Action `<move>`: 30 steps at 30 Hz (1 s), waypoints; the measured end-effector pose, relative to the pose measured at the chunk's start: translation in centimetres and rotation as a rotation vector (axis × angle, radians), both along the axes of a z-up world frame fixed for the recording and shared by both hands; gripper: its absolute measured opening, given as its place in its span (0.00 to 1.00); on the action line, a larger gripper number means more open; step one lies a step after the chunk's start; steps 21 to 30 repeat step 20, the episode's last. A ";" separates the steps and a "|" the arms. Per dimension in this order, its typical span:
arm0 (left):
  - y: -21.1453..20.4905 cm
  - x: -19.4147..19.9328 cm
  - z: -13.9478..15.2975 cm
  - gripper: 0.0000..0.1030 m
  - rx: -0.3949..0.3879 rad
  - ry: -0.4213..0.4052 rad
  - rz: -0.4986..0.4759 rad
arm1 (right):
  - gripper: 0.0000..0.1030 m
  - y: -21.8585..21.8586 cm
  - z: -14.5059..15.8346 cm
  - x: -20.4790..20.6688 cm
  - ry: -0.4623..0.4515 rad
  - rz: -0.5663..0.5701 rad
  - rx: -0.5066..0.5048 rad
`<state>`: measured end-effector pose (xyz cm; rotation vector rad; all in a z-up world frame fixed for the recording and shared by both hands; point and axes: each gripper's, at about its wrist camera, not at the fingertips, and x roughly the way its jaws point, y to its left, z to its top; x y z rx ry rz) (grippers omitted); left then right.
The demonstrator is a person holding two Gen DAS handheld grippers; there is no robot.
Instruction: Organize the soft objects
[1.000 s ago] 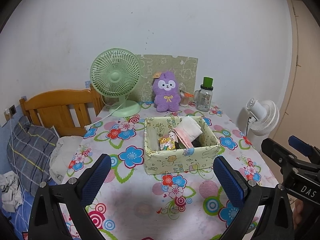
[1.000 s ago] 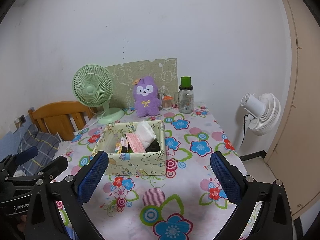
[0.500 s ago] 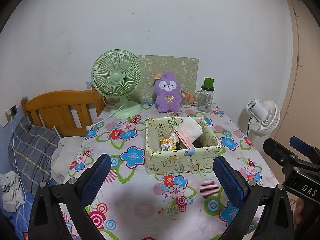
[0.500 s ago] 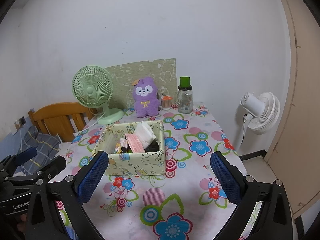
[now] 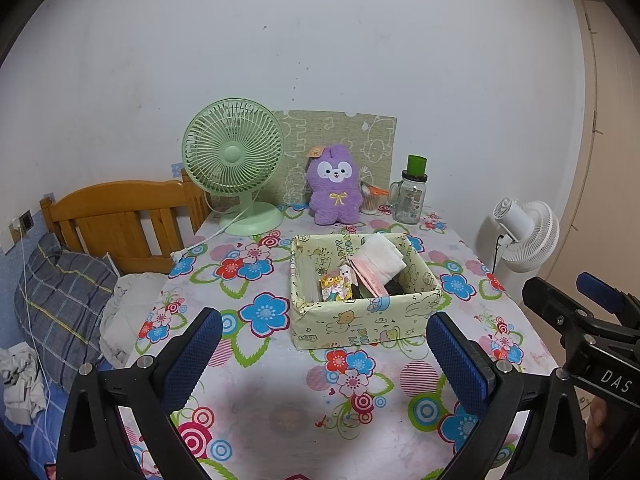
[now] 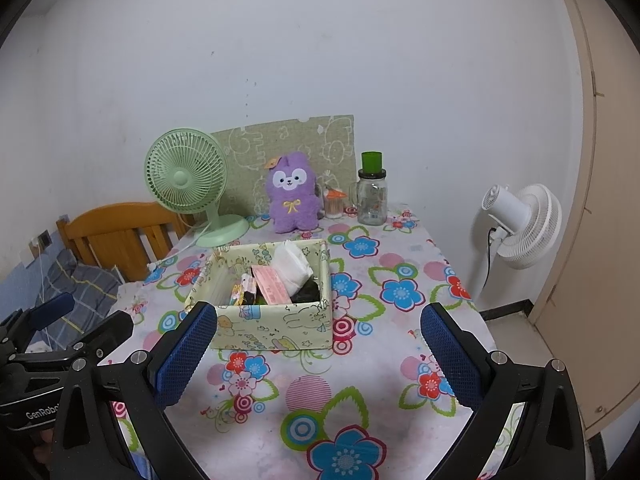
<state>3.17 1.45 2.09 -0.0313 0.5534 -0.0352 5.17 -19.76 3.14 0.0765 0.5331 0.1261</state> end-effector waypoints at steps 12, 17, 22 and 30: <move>0.0 0.0 -0.1 1.00 -0.002 -0.007 0.006 | 1.00 0.2 -0.1 0.0 0.002 0.001 0.000; 0.1 -0.1 -0.1 1.00 -0.003 -0.010 0.013 | 1.00 0.2 -0.1 0.0 0.001 0.001 0.000; 0.1 -0.2 -0.1 1.00 -0.003 -0.012 0.010 | 1.00 0.2 -0.3 0.1 0.002 0.001 0.001; 0.1 -0.2 -0.1 1.00 -0.003 -0.012 0.010 | 1.00 0.2 -0.3 0.1 0.002 0.001 0.001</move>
